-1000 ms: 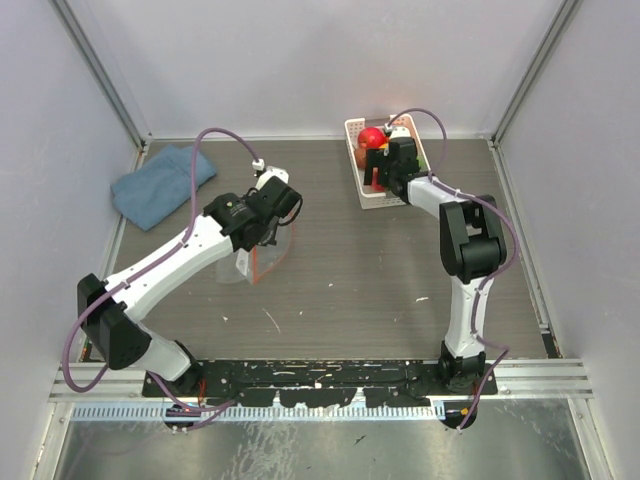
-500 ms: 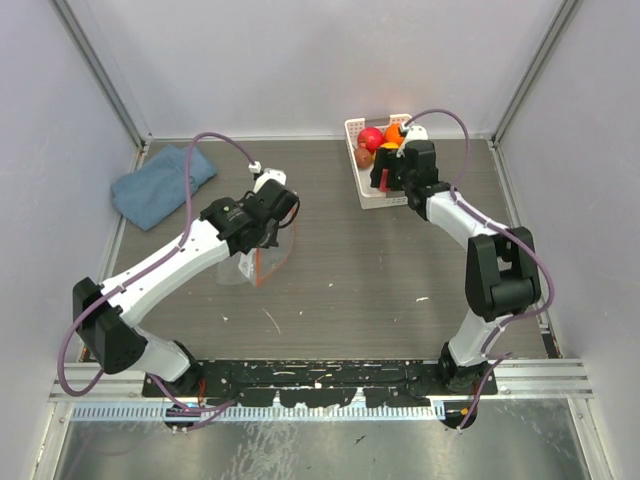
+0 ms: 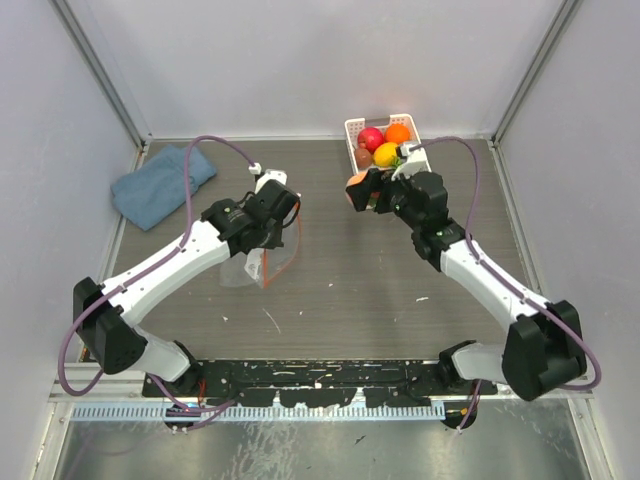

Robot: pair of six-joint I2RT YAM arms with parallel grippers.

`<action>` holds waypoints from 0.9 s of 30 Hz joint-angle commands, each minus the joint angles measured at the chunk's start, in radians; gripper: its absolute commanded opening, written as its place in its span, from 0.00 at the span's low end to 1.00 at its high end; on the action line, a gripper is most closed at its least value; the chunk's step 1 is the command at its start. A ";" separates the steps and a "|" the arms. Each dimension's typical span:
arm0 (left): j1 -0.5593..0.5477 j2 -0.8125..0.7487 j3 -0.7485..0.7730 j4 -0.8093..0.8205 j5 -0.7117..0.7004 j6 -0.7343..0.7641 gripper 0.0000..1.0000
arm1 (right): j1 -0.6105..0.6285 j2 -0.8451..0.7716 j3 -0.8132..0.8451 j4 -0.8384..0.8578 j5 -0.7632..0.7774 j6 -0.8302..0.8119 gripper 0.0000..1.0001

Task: Place the food in the zip-top bag and seal the zipper
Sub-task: Pick up the fake fruit from the bin, then place the fake fruit in the zipper food storage bag.

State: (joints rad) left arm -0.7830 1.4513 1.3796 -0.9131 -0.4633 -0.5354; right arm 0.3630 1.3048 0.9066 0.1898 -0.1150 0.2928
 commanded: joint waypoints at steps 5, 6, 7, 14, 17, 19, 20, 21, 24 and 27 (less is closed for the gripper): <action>0.005 -0.045 0.045 0.031 0.046 -0.037 0.00 | 0.183 -0.148 -0.086 0.273 -0.064 0.122 0.54; 0.004 -0.049 0.044 0.032 0.051 -0.041 0.00 | 0.205 -0.154 -0.098 0.306 -0.063 0.135 0.54; 0.005 -0.053 0.042 0.035 0.056 -0.043 0.00 | 0.223 -0.157 -0.109 0.340 -0.063 0.149 0.54; 0.004 -0.107 0.024 0.076 0.108 -0.069 0.00 | 0.330 -0.133 -0.168 0.537 -0.051 0.206 0.54; 0.005 -0.138 0.006 0.114 0.131 -0.077 0.00 | 0.357 -0.105 -0.185 0.610 -0.058 0.220 0.54; 0.004 -0.149 0.002 0.119 0.136 -0.081 0.00 | 0.372 -0.084 -0.193 0.643 -0.064 0.225 0.54; 0.005 -0.151 0.001 0.121 0.138 -0.081 0.00 | 0.377 -0.072 -0.195 0.658 -0.071 0.225 0.54; 0.003 -0.153 0.000 0.122 0.142 -0.083 0.00 | 0.383 -0.062 -0.193 0.669 -0.079 0.226 0.54; 0.003 -0.154 -0.006 0.129 0.153 -0.087 0.00 | 0.395 -0.034 -0.198 0.697 -0.093 0.226 0.54; 0.005 -0.146 -0.016 0.138 0.160 -0.092 0.00 | 0.398 -0.030 -0.197 0.706 -0.106 0.243 0.54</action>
State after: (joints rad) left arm -0.7830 1.3174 1.3743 -0.8375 -0.3241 -0.6132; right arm 0.7521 1.2770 0.7059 0.7807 -0.1932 0.5121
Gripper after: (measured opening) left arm 0.007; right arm 0.887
